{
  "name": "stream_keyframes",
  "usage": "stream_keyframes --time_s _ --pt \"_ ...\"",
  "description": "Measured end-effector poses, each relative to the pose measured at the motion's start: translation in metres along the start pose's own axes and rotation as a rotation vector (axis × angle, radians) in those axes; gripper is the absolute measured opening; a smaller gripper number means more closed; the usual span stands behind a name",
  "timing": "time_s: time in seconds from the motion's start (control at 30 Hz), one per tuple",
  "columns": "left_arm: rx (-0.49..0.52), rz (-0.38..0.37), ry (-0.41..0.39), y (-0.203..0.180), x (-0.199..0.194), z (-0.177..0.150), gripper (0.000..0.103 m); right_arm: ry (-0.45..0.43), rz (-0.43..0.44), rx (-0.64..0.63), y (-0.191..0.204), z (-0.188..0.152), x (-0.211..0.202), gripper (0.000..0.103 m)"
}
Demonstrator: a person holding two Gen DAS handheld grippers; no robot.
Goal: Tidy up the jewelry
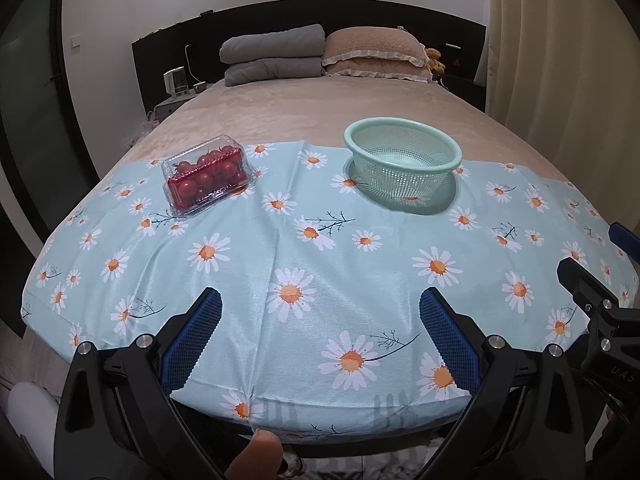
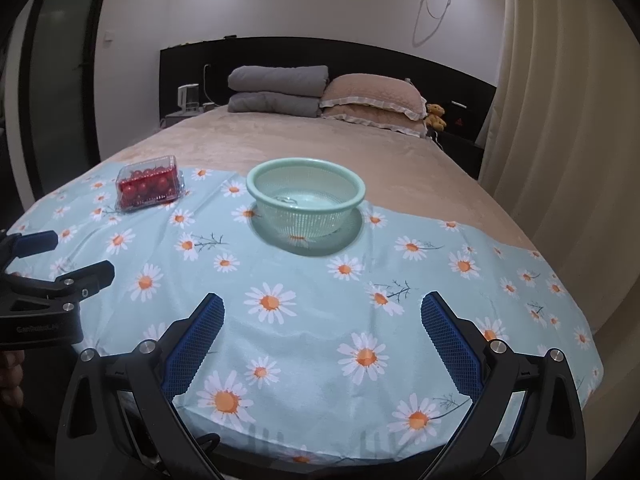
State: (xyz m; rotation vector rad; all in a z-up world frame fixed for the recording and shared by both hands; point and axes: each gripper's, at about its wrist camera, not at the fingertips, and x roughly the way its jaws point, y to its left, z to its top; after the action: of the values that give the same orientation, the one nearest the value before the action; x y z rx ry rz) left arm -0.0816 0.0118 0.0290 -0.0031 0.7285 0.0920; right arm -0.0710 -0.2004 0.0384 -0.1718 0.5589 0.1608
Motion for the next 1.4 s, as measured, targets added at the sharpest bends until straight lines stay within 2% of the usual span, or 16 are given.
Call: stream_keyframes --time_s 0.33,0.5,1.4 --pt "0.008 -0.002 0.012 -0.001 0.001 -0.001 0.097 0.014 0.002 -0.001 0.000 -0.002 0.002 0.095" --pt "0.011 -0.008 0.012 -0.001 0.001 -0.001 0.097 -0.012 -0.017 0.002 -0.002 -0.002 -0.003 0.095" --pt "0.018 -0.004 0.030 0.000 0.007 -0.003 0.097 0.031 -0.020 0.001 -0.005 -0.004 0.009 0.095"
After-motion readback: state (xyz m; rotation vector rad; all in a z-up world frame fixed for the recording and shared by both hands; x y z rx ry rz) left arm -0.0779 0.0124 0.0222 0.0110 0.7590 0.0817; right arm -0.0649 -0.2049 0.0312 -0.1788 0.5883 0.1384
